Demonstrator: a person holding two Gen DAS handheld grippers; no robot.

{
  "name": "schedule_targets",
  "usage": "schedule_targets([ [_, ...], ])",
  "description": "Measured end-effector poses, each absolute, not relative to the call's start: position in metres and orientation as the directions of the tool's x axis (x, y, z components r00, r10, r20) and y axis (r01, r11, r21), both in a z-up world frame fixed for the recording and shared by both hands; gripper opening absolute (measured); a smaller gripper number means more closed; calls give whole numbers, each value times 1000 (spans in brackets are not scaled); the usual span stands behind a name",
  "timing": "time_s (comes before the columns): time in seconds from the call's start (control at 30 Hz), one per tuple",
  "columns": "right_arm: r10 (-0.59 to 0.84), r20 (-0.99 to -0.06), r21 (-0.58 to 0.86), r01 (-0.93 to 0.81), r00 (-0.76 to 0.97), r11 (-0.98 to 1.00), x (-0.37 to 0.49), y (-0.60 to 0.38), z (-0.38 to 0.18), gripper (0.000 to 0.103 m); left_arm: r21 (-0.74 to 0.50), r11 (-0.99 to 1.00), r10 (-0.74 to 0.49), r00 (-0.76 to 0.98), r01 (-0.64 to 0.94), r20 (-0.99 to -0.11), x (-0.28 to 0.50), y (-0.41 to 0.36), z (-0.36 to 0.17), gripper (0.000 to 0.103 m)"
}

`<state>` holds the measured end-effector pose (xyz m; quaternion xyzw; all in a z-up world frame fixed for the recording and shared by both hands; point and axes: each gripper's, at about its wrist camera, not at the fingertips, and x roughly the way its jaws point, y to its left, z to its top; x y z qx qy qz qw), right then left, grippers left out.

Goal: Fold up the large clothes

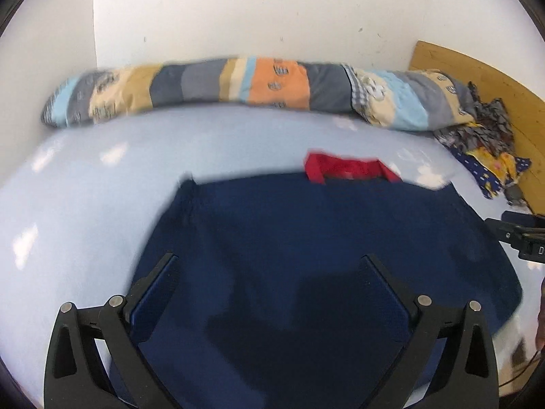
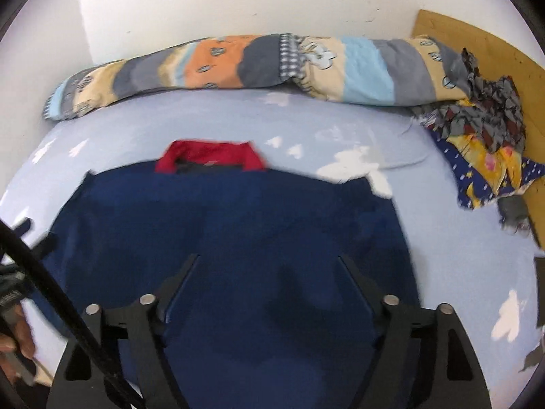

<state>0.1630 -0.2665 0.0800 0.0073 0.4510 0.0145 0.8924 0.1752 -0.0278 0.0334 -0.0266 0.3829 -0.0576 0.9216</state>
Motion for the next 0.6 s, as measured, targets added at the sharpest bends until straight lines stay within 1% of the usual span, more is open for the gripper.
schedule_targets([
  [0.07, 68, -818, 58, -35, 572, 998, 146, -258, 70, 82, -137, 991, -112, 653, 13, -749, 165, -18, 9, 103],
  [0.1, 107, -820, 90, -59, 563, 994, 134, -251, 64, 82, -185, 983, -143, 610, -6, -779, 162, -13, -8, 103],
  [0.13, 123, -828, 104, -66, 548, 992, 124, -247, 58, 82, -208, 978, -157, 582, -21, -798, 160, -9, -20, 103],
  [0.17, 131, -842, 111, -68, 523, 991, 116, -242, 49, 82, -208, 976, -143, 551, -58, -822, 155, -5, -35, 103],
  [0.23, 140, -860, 127, -61, 491, 990, 103, -232, 32, 81, -162, 985, -101, 568, -58, -817, 146, -8, -44, 103],
  [0.27, 142, -879, 126, -67, 455, 990, 100, -226, 18, 81, -103, 994, -63, 584, -36, -809, 142, -15, -44, 103],
  [0.33, 94, -910, 73, -67, 404, 995, 98, -217, -9, 81, 1, 1000, -9, 598, 15, -802, 138, -30, -45, 103],
  [0.37, 69, -911, 43, -72, 407, 996, 97, -213, -15, 81, 27, 999, 7, 605, 24, -796, 136, -34, -44, 103],
  [0.5, 28, -895, 2, -60, 446, 998, 90, -209, -3, 81, 25, 999, -5, 629, 38, -778, 126, -35, -35, 103],
  [0.6, 14, -848, -30, -74, 530, 997, 81, -203, 14, 81, 71, 996, 11, 675, 61, -738, 115, -39, -26, 103],
])
